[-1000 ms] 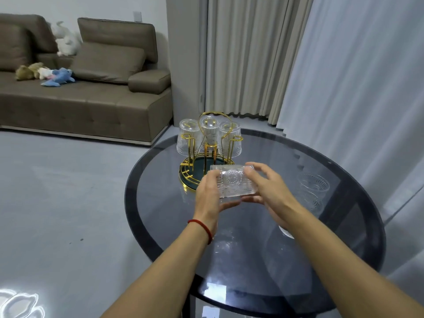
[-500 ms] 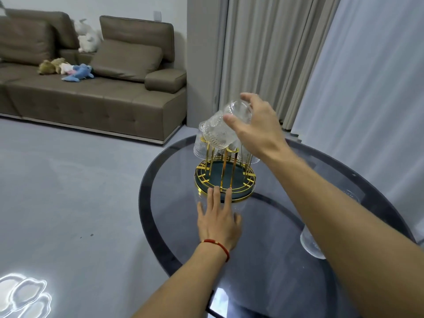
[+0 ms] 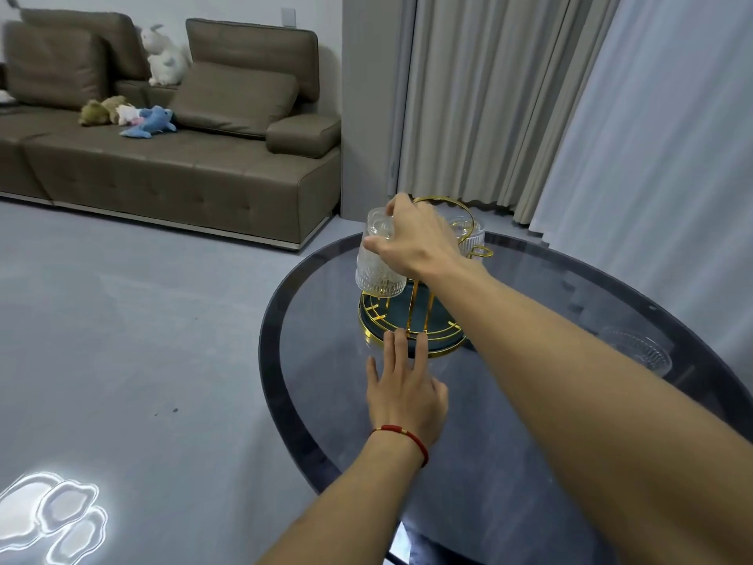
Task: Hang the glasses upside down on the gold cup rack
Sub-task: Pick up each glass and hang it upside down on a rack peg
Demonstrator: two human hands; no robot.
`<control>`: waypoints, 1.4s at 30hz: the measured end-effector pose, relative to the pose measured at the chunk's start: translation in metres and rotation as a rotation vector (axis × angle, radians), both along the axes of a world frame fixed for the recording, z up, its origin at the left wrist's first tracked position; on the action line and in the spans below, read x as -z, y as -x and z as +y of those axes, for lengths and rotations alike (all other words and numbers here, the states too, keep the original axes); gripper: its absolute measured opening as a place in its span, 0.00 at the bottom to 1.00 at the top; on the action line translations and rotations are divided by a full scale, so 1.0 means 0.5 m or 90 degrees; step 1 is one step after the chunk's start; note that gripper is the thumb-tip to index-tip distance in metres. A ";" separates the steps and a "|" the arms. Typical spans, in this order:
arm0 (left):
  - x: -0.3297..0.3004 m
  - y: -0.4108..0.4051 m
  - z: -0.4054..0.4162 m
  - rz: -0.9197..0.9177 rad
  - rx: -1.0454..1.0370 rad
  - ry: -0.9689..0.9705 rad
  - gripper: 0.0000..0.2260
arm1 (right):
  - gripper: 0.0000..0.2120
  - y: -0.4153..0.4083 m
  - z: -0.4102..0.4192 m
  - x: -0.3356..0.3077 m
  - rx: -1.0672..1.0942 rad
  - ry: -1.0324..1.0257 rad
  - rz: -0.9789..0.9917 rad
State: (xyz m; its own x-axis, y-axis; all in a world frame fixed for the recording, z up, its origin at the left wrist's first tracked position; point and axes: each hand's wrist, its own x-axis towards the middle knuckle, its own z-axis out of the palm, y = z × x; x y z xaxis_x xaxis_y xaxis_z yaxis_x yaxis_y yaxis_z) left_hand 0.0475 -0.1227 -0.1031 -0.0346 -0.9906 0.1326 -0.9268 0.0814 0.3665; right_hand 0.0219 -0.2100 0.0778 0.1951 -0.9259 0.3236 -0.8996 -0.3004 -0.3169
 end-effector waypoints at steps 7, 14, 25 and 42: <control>-0.013 -0.002 0.006 0.005 0.004 -0.012 0.31 | 0.33 -0.004 -0.003 0.041 0.044 0.017 0.019; -0.029 -0.002 0.015 -0.004 0.006 -0.003 0.30 | 0.35 -0.008 0.001 0.052 0.079 0.021 0.079; -0.093 0.035 0.057 0.177 0.123 0.241 0.18 | 0.15 0.123 0.130 0.068 0.057 0.124 -0.110; -0.138 0.106 0.115 0.448 0.139 0.030 0.13 | 0.48 0.427 0.366 0.248 0.312 -0.129 -0.517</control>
